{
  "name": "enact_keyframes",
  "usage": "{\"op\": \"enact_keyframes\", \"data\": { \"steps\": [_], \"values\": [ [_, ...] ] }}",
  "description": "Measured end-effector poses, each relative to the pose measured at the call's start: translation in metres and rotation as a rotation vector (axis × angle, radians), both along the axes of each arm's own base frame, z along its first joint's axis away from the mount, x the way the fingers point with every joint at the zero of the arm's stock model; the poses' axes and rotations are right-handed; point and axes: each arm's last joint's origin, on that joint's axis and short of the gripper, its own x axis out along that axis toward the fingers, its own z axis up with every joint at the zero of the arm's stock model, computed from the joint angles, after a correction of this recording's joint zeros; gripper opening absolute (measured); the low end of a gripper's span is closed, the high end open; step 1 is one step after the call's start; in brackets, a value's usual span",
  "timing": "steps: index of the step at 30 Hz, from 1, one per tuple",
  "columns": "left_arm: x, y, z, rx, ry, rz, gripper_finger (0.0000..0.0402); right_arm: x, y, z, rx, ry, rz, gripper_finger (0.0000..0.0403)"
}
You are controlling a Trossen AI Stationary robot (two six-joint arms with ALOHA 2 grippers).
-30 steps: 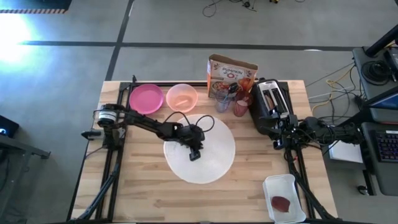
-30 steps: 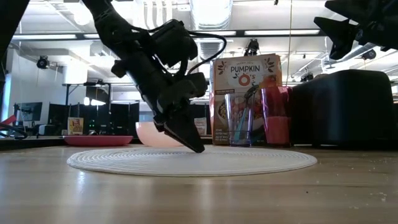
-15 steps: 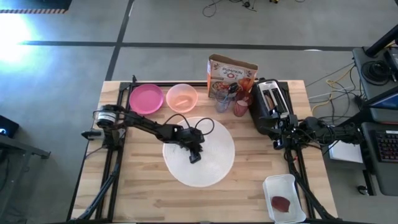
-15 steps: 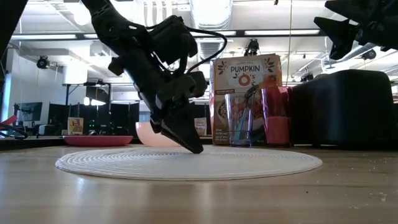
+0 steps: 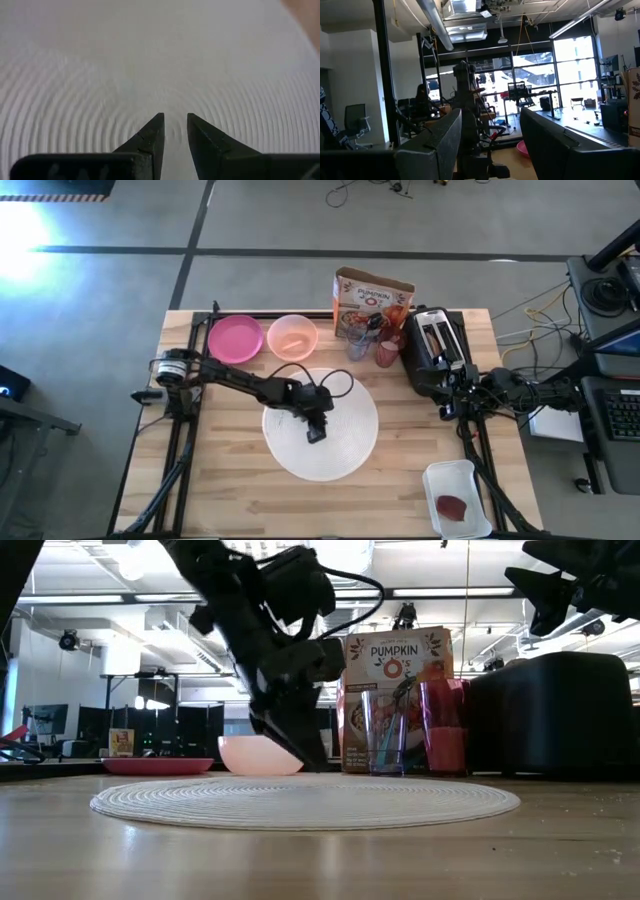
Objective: Arrange a breakfast setting
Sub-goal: Move the white table mat to the center of the table
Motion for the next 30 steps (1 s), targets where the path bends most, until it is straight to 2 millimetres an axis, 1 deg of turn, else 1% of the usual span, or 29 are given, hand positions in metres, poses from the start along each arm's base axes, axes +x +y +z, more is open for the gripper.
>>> {"op": "enact_keyframes", "data": {
  "steps": [4, 6, 13, 17, 24, 30],
  "values": [
    [-0.002, -0.003, 0.008, 0.009, 0.092, -0.001, 0.0066, 0.000, 0.000, 0.000, 0.000, -0.001, 0.000, 0.0192],
    [-0.003, -0.003, 0.008, 0.009, 0.121, 0.001, 0.0066, 0.000, 0.000, 0.000, 0.000, 0.000, 0.000, 0.0192],
    [-0.002, -0.003, -0.006, 0.013, 0.168, 0.001, 0.0066, 0.000, 0.000, 0.000, 0.000, -0.001, -0.001, 0.0192],
    [0.006, -0.003, -0.011, 0.016, 0.164, 0.003, 0.0066, 0.000, 0.000, 0.000, 0.000, 0.000, 0.000, 0.0192],
    [0.026, -0.003, -0.017, 0.033, 0.152, -0.018, 0.0066, 0.000, 0.000, 0.000, 0.000, 0.000, -0.001, 0.0192],
    [0.030, -0.002, -0.016, 0.079, 0.146, -0.021, 0.0066, 0.000, 0.000, 0.000, 0.000, 0.000, -0.001, 0.0192]
  ]
}}
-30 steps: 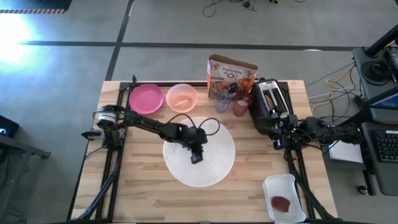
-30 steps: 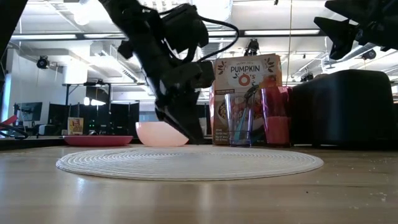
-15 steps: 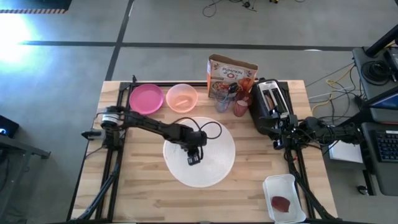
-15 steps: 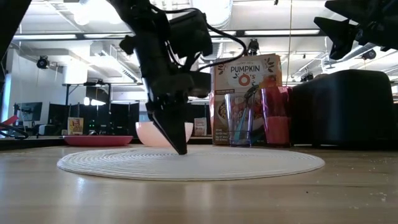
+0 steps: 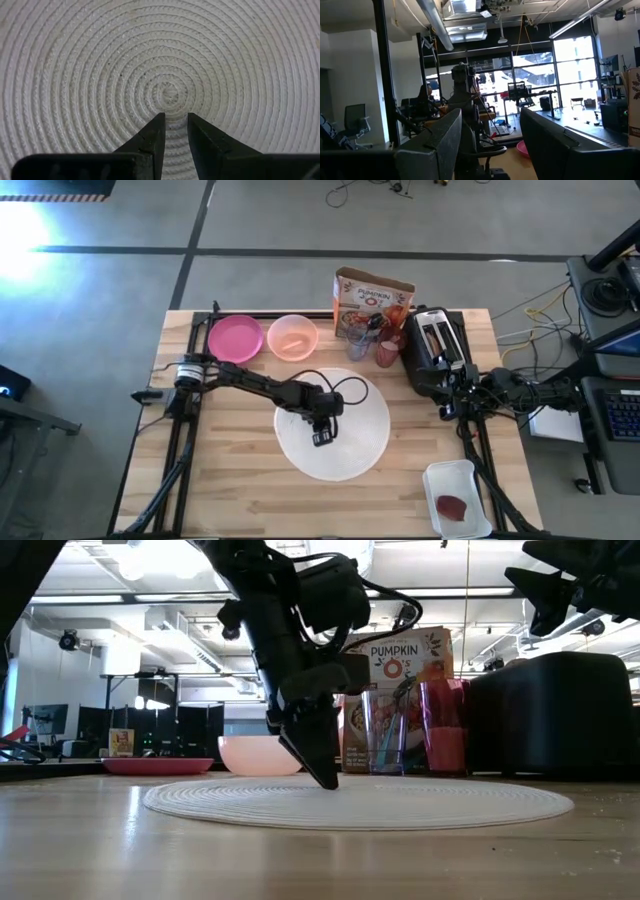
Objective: Arrange a breakfast setting
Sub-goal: Move the white table mat to the center of the table
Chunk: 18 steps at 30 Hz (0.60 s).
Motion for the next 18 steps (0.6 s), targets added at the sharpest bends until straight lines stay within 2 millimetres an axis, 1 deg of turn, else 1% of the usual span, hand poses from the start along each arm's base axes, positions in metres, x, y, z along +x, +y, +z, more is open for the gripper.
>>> {"op": "enact_keyframes", "data": {
  "steps": [7, 11, 15, 18],
  "values": [
    [0.000, 0.007, 0.000, 0.044, -0.004, 0.023, 0.0066, 0.000, 0.000, 0.000, 0.000, 0.000, 0.000, 0.0192],
    [-0.002, 0.007, 0.005, 0.054, -0.007, 0.009, 0.0066, 0.000, 0.000, 0.000, 0.000, 0.000, 0.000, 0.0192],
    [-0.007, 0.006, 0.016, 0.074, -0.008, 0.008, 0.0066, 0.000, 0.000, 0.000, 0.000, 0.000, 0.001, 0.0192],
    [-0.010, 0.006, 0.032, 0.101, -0.046, 0.014, 0.0066, 0.000, 0.000, 0.000, 0.000, 0.000, 0.001, 0.0192]
  ]
}}
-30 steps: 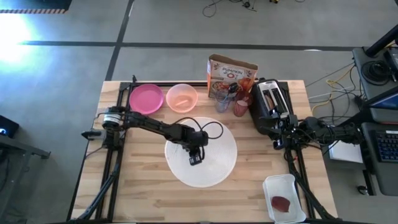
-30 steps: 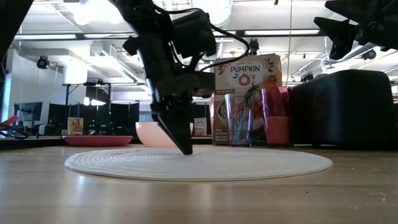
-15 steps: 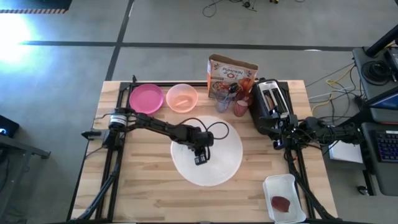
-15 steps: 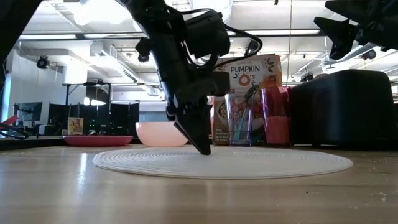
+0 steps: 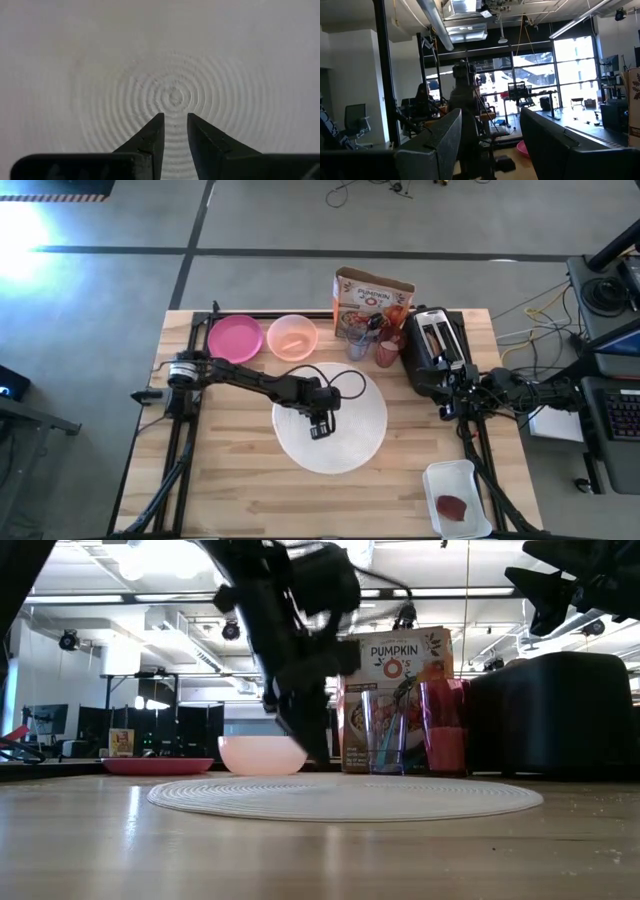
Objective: Arrange a breakfast setting
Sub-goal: Move the white table mat to the center of the table, then put the orange bowl on the side side of the white table mat
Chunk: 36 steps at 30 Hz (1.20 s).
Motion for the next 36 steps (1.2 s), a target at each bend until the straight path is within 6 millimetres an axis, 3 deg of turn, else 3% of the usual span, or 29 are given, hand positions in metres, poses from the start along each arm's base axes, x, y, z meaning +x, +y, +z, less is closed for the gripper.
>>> {"op": "enact_keyframes", "data": {
  "steps": [8, 15, 24, 29, 36],
  "values": [
    [-0.019, -0.001, 0.023, 0.048, 0.003, 0.015, 0.0066, 0.000, 0.000, 0.000, 0.000, 0.001, 0.000, 0.0192],
    [-0.046, 0.004, 0.031, 0.097, 0.031, 0.142, 0.0069, 0.000, 0.000, 0.000, 0.000, 0.001, 0.000, 0.0192],
    [-0.079, 0.015, 0.051, 0.177, -0.017, 0.160, 0.0124, 0.000, 0.000, 0.000, 0.000, 0.000, 0.000, 0.0192],
    [-0.083, 0.038, 0.062, 0.258, -0.034, 0.137, 0.0150, 0.000, 0.000, 0.000, 0.000, 0.000, 0.000, 0.0192],
    [-0.080, 0.101, 0.056, 0.284, -0.053, 0.206, 0.0156, 0.000, 0.000, 0.000, 0.000, 0.000, 0.000, 0.0192]
  ]
}}
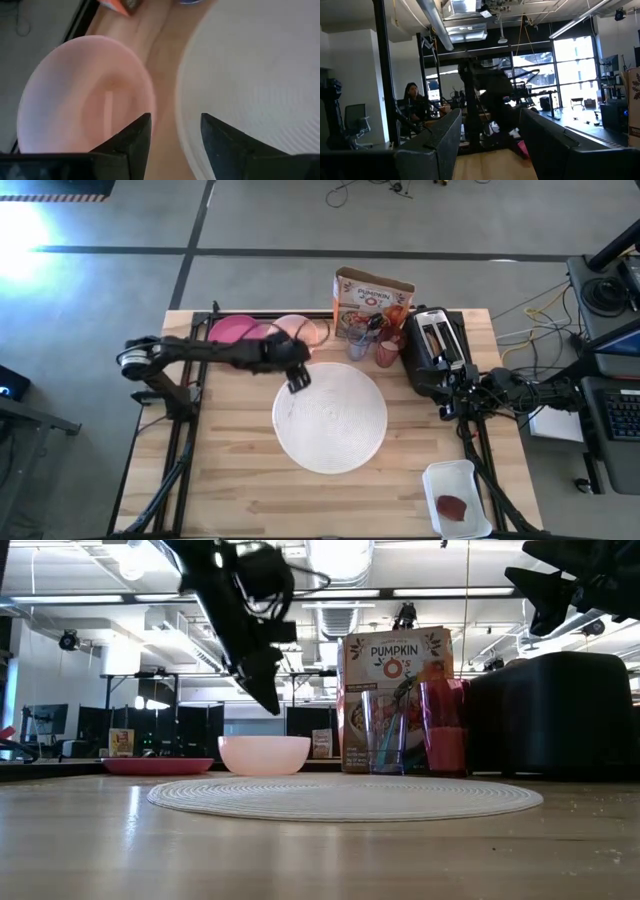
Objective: Arrange a breakfast setting
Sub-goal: Put the orange bowl on the side side of the white table mat
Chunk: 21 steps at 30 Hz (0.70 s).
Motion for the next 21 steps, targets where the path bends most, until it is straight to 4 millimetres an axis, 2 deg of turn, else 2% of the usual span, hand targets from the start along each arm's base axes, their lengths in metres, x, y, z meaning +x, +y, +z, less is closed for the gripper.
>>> {"op": "enact_keyframes", "data": {
  "steps": [2, 6, 21],
  "values": [
    [-0.002, 0.013, -0.001, -0.035, -0.016, 0.001, 0.0157, 0.000, 0.000, 0.000, 0.000, 0.000, 0.000, 0.0192],
    [-0.004, 0.027, -0.006, -0.064, -0.006, -0.021, 0.0157, 0.000, 0.000, 0.000, 0.000, 0.000, 0.000, 0.0192],
    [-0.002, 0.039, -0.032, -0.097, 0.078, 0.009, 0.0156, 0.000, 0.000, 0.000, 0.000, 0.000, 0.000, 0.0192]
  ]
}}
